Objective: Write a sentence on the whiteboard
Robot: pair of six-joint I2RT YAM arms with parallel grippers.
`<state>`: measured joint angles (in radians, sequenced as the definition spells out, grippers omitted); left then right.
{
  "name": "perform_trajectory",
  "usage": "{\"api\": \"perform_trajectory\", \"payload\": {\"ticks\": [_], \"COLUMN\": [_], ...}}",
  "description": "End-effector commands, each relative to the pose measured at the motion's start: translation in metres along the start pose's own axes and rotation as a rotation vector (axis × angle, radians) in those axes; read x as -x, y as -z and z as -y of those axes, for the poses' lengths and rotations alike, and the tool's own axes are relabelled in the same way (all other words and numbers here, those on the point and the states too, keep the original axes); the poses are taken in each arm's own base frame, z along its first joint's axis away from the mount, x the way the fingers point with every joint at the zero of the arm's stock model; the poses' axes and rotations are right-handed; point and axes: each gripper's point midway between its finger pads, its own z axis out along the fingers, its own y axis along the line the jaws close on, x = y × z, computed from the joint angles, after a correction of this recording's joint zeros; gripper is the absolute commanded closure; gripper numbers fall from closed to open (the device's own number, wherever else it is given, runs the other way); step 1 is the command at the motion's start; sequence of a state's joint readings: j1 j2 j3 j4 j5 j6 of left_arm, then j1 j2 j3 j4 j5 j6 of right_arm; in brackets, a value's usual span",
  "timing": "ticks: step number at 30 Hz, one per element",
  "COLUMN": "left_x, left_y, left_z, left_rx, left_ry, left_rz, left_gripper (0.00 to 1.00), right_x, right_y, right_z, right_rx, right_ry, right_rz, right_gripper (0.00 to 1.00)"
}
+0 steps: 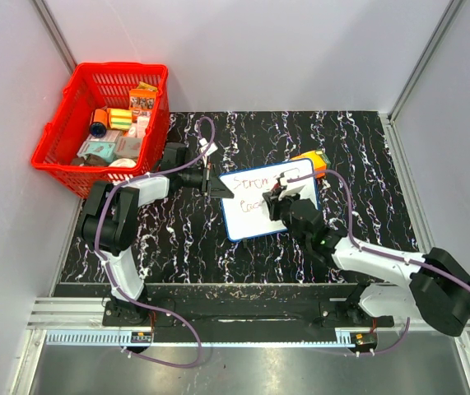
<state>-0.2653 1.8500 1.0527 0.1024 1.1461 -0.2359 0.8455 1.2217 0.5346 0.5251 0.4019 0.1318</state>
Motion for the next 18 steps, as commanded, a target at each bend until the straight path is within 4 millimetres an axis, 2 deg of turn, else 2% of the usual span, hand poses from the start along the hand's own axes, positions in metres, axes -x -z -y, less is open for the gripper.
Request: {"api": "perform_trajectory", "payload": {"ticks": [1,3,7,9,13,18], "left_x": [-0.016,-0.015,-0.017,-0.016,-0.017,-0.016], "left_y": [0.001,0.001,0.0,0.0,0.0,-0.001], "left_z": [-0.059,-0.059,-0.059,-0.059,-0.059,-0.058], "left_rx": [0.232,0.234,0.235,0.234,0.234,0.232], "left_ry": [-0.064,-0.068,-0.065,-0.068,-0.067,-0.068], "left_rz": [-0.019,-0.019,-0.023,-0.024,-0.026,-0.025], "left_gripper": [1.0,1.0,1.0,1.0,1.0,1.0], "right_x": [0.03,0.047,0.067,0.064,0.07,0.06], "right_y": [0.009,0.016,0.018,0.014,0.004,-0.007], "right_z": [0.005,0.001,0.004,0.008,0.005,0.003], "right_rx": [-0.024,0.007,-0.015,-0.048,-0.054,-0.068], "right_ry": [-0.014,-0.028,-0.03,-0.008,0.002,0.019], "right_rz": [0.085,0.138,0.182,0.169,0.162,0.124], "right_gripper": [1.0,1.0,1.0,1.0,1.0,1.0]}}
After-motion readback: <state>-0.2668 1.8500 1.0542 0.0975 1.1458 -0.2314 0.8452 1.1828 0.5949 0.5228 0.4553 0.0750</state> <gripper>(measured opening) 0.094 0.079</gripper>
